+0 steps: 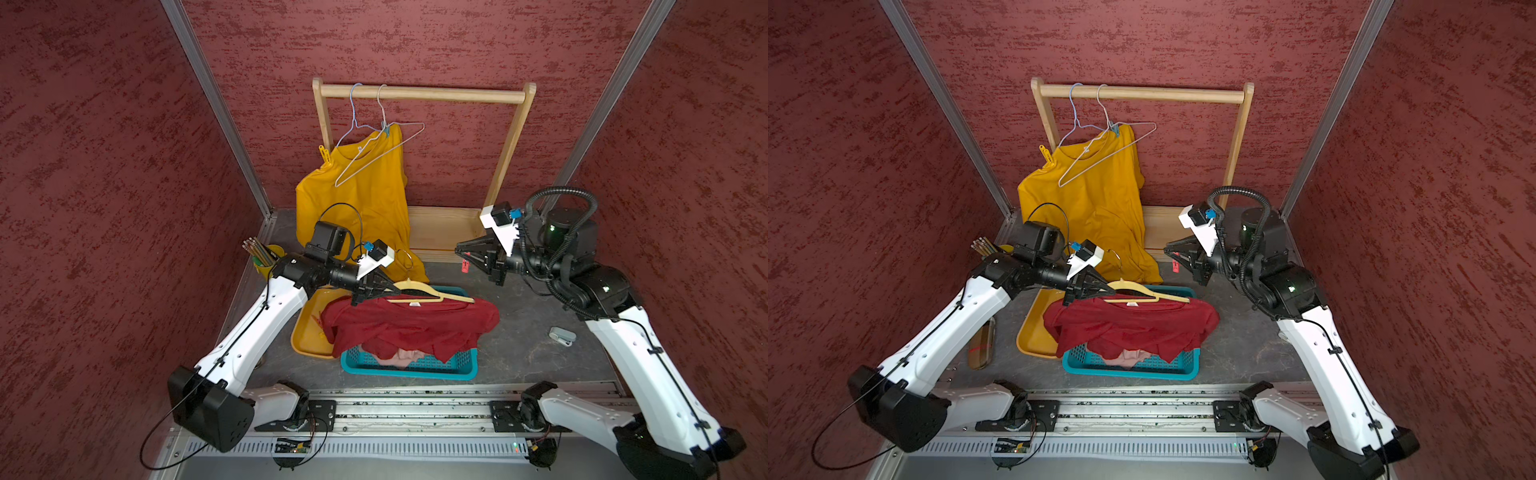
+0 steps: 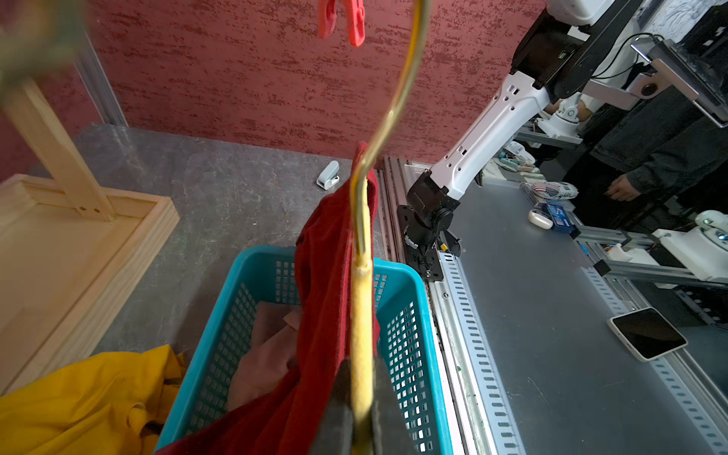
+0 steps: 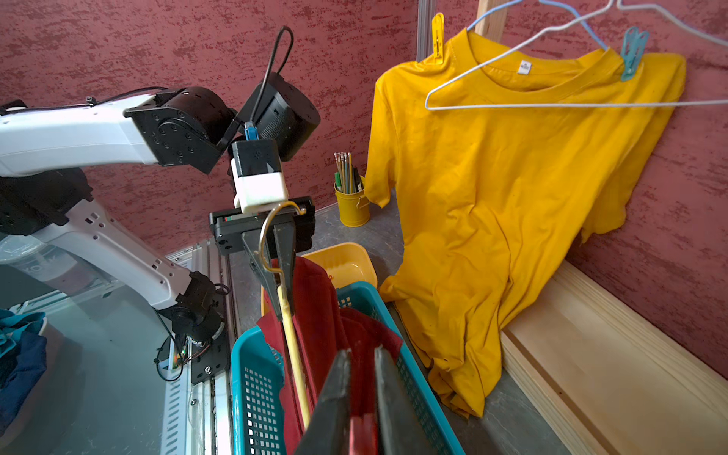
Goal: Remove the clothespins securing t-shirts to the hanger
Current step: Place the hanger in the basket, then place the clothespin in the storage box.
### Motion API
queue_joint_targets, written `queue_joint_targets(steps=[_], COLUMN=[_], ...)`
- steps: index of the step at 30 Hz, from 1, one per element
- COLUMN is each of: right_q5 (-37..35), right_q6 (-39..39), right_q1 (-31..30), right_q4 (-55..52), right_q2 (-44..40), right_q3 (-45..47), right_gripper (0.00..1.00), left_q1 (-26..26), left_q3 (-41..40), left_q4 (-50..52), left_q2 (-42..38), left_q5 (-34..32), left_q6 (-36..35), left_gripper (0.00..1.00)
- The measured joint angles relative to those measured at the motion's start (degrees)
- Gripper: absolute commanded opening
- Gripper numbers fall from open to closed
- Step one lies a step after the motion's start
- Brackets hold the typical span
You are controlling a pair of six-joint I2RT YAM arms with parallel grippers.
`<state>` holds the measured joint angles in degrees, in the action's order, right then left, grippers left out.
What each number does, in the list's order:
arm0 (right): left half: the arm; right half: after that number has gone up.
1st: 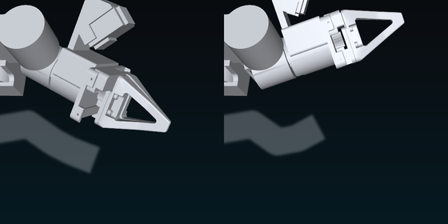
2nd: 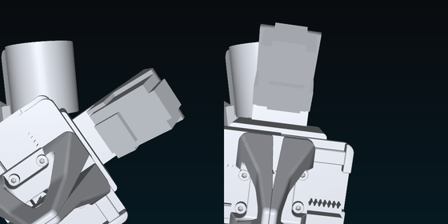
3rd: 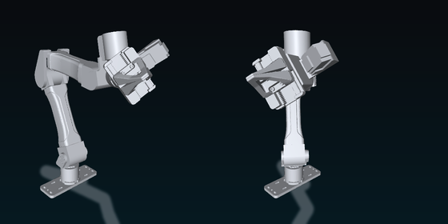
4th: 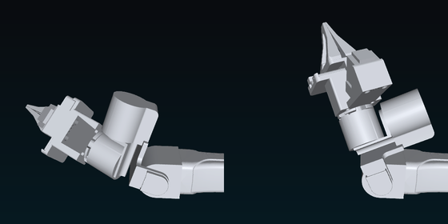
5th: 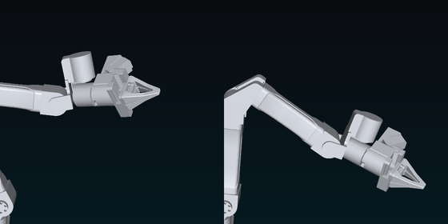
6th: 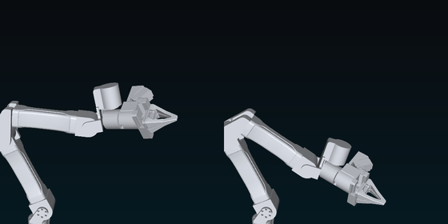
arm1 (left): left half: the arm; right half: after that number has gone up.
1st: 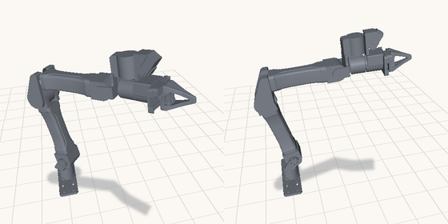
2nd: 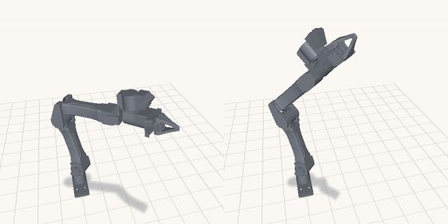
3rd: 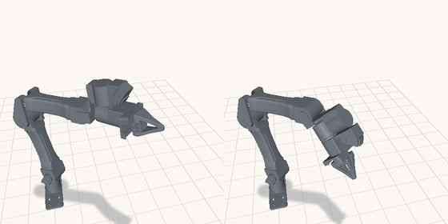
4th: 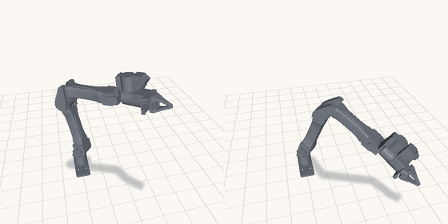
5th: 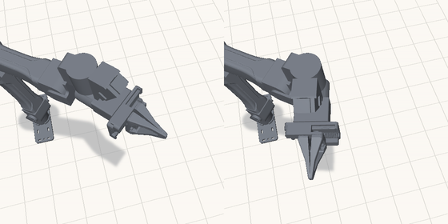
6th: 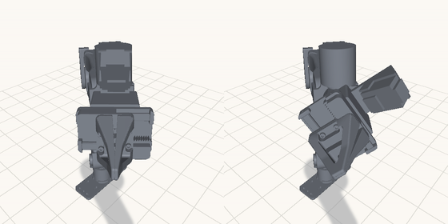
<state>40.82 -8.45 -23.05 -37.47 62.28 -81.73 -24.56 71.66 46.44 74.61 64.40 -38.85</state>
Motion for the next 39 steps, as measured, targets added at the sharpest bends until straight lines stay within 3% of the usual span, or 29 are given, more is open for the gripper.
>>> queue_joint_targets(steps=[7,11,14,16,21,27,33,36,39], right_q5=[-1.99,-2.97,-3.54,-3.76,-5.14,-9.84,-16.41,-18.38,-19.43], right_q6=[5.6,9.38,13.25,16.59,26.91,42.23,52.72,55.89,58.05], right_q1=[0.0,0.0,0.0,0.0,0.0,-0.31,-3.17,-4.85,-6.25], right_q4=[6.25,10.34,14.64,17.86,26.88,38.86,47.65,50.58,52.98], right_q2=[-0.92,-1.57,-2.32,-2.67,-2.82,-2.91,-3.28,-3.13,-2.1], right_q3=[7.15,10.34,14.1,17.25,25.46,35.28,41.51,42.34,42.34], right_gripper=[0.02,0.04,0.04,0.05,0.04,0.07,0.08,0.09,0.1], left_q1=[-3.72,-3.76,-3.76,-3.8,-3.85,-5.49,-15.91,-21.42,-23.45], left_q3=[-3.13,-4.52,-4.72,-4.94,-5.35,-7.8,-15.85,-17.14,-16.76], left_q4=[-5.03,-7.8,-9.51,-10.34,-11.32,-18.1,-33.03,-38.32,-42.1], left_q2=[9.2,10.67,10.6,10.36,6.8,-2.6,-8.68,-6.64,-3.17], left_q5=[-3.58,-10.4,-16.7,-20.76,-31.06,-40.35,-45.77,-48.41,-49.94], left_q6=[4.9,8.26,10.1,11.13,12.09,15.89,21.81,24.85,27.96], left_gripper=[0.03,0.4,0.58,0.63,0.64,0.56,0.58,0.58,0.57])
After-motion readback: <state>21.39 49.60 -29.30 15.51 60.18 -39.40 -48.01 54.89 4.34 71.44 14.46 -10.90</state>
